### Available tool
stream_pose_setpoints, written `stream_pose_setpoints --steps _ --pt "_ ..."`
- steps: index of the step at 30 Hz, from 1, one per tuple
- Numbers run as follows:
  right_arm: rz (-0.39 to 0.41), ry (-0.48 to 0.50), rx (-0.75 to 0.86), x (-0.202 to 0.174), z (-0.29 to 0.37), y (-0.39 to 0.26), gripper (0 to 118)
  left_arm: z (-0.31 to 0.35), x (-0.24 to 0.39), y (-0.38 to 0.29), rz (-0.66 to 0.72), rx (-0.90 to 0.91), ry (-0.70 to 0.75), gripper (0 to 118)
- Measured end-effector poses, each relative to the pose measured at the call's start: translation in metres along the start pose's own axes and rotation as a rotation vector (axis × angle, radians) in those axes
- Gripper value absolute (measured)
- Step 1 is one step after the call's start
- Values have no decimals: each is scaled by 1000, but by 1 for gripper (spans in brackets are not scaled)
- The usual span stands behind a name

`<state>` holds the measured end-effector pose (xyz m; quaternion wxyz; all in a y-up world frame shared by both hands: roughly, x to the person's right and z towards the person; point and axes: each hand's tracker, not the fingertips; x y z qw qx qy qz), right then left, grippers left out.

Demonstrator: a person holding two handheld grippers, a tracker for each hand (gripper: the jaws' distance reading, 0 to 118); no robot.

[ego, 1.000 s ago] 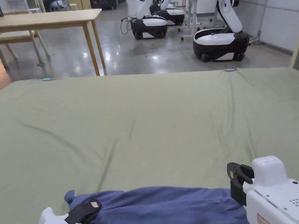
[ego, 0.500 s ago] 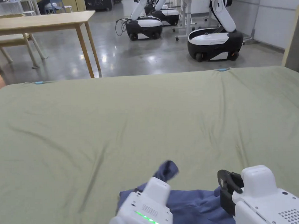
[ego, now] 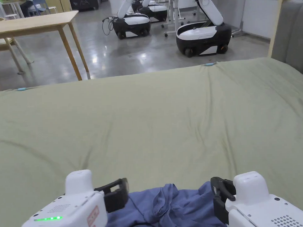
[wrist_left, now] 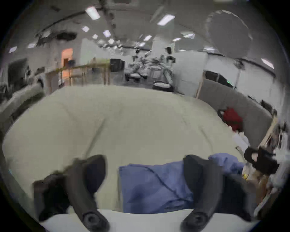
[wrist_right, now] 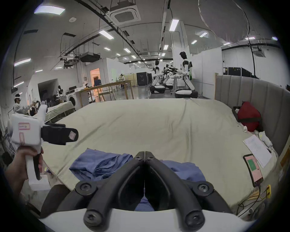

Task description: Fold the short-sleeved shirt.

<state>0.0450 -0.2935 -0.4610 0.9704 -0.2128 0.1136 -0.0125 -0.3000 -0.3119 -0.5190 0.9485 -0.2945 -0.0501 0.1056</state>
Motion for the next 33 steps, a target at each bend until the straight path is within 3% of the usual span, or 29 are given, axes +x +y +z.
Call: stream_pose_setpoints --steps 2,3,8,11,14,19,22,23,24,25,26,27,28,29,31,33 --pt "-5 5 -4 1 -2 0 1 -18 0 -9 61 -107 -24 23" --pt "-8 7 -5 1 -3 0 1 -26 5 -17 29 -126 -17 13" --pt "-24 10 -5 2 -3 0 1 -63 52 -58 125 -248 -314 13" --pt "-30 7 -6 5 -1 0 1 -87 76 -76 79 -318 -297 13" --pt "-17 7 -8 5 1 0 1 -77 82 -69 105 -224 -368 13" --pt "-16 6 -13 3 -1 1 1 -74 61 -65 92 -261 -285 13" --pt "-5 14 -14 -3 1 0 1 -44 42 -52 100 -199 -333 14" --pt "-1 21 -14 -4 2 1 1 -30 32 -46 84 -145 -317 15" --pt "4 43 -17 -5 3 1 1 -15 16 -42 73 -86 -290 25" --pt "12 49 -13 -7 3 1 1 -4 -3 -37 83 -44 -256 79" --pt "21 46 -8 -10 3 1 1 1 -18 -36 108 -53 -218 118" --pt "26 48 -9 -13 1 1 1 9 -38 -43 289 61 -130 117" --pt "26 58 -13 -15 -1 2 1 8 -52 -44 265 -28 -149 118" --pt "24 66 -15 -17 -2 2 1 7 -65 -48 325 -48 -166 118" --pt "32 78 -16 -24 -4 2 1 -3 -93 -60 539 -106 -254 118" --pt "44 90 -16 -29 -4 3 1 -18 -99 -79 667 -132 -347 118"
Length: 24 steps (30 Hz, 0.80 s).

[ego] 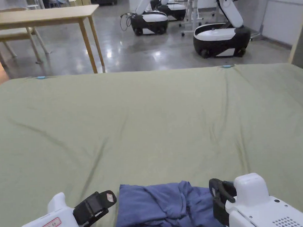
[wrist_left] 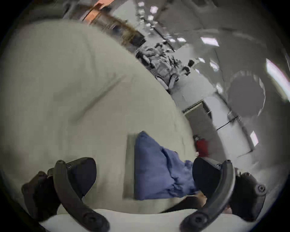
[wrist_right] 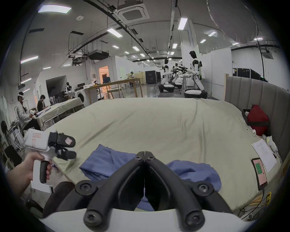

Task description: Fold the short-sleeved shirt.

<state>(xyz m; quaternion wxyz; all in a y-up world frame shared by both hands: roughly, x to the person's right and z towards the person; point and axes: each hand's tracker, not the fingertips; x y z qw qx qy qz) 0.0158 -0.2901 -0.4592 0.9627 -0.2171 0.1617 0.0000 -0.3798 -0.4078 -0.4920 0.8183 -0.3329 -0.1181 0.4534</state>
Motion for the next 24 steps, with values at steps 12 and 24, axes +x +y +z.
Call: stream_pose_setpoints --steps 12,24 --pt "31 -49 -5 9 9 0 1 -87 5 -34 319 -13 -81 12" --pt "15 -79 -5 16 9 4 1 27 33 46 -35 229 65 12"
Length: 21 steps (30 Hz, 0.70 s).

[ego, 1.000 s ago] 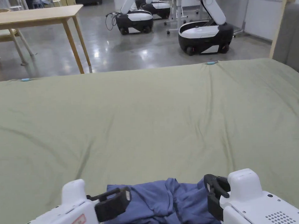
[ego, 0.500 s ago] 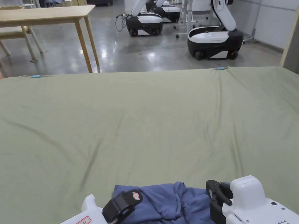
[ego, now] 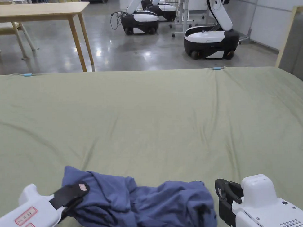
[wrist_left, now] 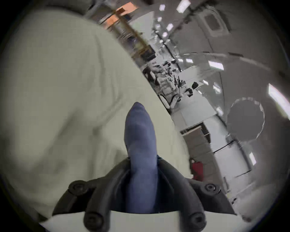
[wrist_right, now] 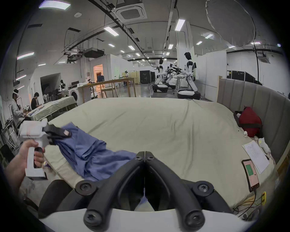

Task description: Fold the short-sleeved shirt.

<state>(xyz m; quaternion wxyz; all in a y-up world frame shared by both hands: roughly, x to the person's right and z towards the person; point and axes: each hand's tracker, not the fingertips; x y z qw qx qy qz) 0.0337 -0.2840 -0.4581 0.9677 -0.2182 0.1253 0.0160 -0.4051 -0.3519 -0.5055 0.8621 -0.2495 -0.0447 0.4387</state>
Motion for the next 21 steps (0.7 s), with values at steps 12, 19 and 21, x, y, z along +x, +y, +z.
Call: stream_pose_setpoints --steps 12,19,21 --pt "-2 -44 5 17 19 1 1 -103 174 -174 -1112 -245 139 13" --pt "-46 -19 -35 39 25 1 1 -102 173 -183 -942 -243 75 100" --pt "-71 4 -47 43 22 1 1 -76 181 -148 -770 -170 -32 101"
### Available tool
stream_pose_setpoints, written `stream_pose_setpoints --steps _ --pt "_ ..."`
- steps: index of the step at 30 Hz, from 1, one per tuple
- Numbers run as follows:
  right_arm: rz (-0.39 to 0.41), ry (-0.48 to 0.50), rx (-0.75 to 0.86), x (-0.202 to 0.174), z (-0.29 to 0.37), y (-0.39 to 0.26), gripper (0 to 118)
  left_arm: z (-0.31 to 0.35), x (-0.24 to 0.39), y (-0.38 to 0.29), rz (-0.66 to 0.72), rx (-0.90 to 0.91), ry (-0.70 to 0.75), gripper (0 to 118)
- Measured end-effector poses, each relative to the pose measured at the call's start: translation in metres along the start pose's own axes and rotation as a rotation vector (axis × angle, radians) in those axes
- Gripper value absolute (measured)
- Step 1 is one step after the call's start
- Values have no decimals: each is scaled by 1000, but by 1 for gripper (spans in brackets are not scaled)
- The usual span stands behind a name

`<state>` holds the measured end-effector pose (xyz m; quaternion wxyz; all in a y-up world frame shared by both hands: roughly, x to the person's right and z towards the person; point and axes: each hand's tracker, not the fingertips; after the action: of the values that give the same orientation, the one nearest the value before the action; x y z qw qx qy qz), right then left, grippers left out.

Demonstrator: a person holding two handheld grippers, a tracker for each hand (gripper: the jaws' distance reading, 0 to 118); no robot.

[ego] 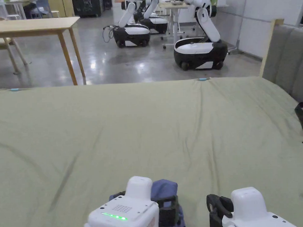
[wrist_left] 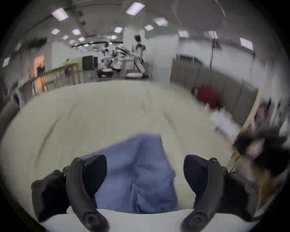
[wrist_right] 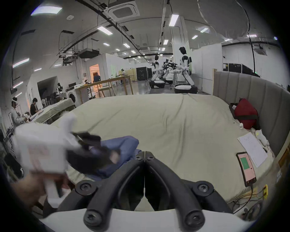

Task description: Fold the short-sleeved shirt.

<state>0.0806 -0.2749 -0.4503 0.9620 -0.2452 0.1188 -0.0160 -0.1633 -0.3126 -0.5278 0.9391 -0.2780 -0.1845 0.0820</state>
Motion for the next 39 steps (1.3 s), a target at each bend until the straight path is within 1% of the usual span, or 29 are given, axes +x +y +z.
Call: stream_pose_setpoints --steps 1,3,5,6,7,8,9,12,14,15,17,18,20,22,23,24,25,26,27,28,29,30,32,34,35,36,37,38,39 --pt "-4 1 0 0 -2 0 1 12 -10 10 62 43 -12 103" --pt "-9 3 7 -1 -5 -1 1 22 -33 18 172 43 9 103" --pt "-19 8 6 -1 -10 -1 1 20 -53 18 290 -12 -13 102" --pt "-25 11 1 -2 -13 -2 1 17 -60 12 342 -67 -28 99" --pt "-29 10 -8 -3 -15 -2 1 12 -63 4 355 -121 -21 76" --pt "-30 9 -15 -3 -17 -3 1 5 -58 -1 352 -153 -22 40" --pt "-30 8 -20 -4 -19 -4 1 -4 -53 -10 330 -187 -21 6" --pt "-38 11 -38 -4 -24 -5 1 -35 -27 -35 341 -312 -208 5" --pt "-41 13 -55 -4 -26 -7 1 -51 -7 -45 284 -336 -188 5" --pt "-36 8 -62 -4 -27 -7 1 -58 -1 -50 257 -347 -208 5" --pt "-39 8 -69 -3 -31 -7 1 -58 3 -55 281 -322 -179 5" --pt "-65 22 -76 -2 -36 -7 1 -56 -1 -53 292 -301 -201 5" --pt "-168 115 -99 0 -55 -7 1 -41 -11 -45 291 -282 -191 5" --pt "-254 192 -116 -2 -85 -10 1 -16 -26 -31 266 -191 -178 5" --pt "-274 214 -134 -4 -98 -13 1 -7 -35 -27 271 -161 -154 8" --pt "-296 231 -157 -5 -113 -18 1 4 -51 -22 293 -127 -139 17" --pt "-322 247 -194 -6 -126 -25 1 13 -67 -21 327 -108 -140 50" --pt "-329 233 -240 -7 -134 -32 1 20 -80 -22 360 -103 -138 88" --pt "-324 208 -283 -8 -140 -39 1 25 -96 -26 384 -103 -118 114" --pt "-313 174 -301 -8 -143 -45 1 27 -112 -30 398 -120 -79 118" --pt "-309 164 -287 -6 -143 -49 1 29 -124 -38 418 -122 -52 118" --pt "-319 167 -269 -4 -141 -52 1 31 -136 -45 448 -77 -35 118" --pt "-335 173 -266 -1 -143 -48 1 21 -153 -63 535 -156 -43 118" --pt "-290 163 -271 -2 -144 -45 1 -2 -156 -81 673 -237 -166 118" --pt "-273 164 -268 -3 -146 -44 1 -10 -152 -85 702 -225 -232 118" --pt "-264 168 -267 -3 -146 -43 1 -16 -143 -81 680 -153 -322 118" --pt "-261 172 -264 -3 -146 -43 1 -29 -137 -79 711 -151 -428 118" --pt "-257 175 -258 -4 -146 -44 1 -41 -131 -80 798 -177 -510 115" --pt "-252 178 -250 -4 -146 -44 1 -55 -122 -84 901 -186 -511 109"
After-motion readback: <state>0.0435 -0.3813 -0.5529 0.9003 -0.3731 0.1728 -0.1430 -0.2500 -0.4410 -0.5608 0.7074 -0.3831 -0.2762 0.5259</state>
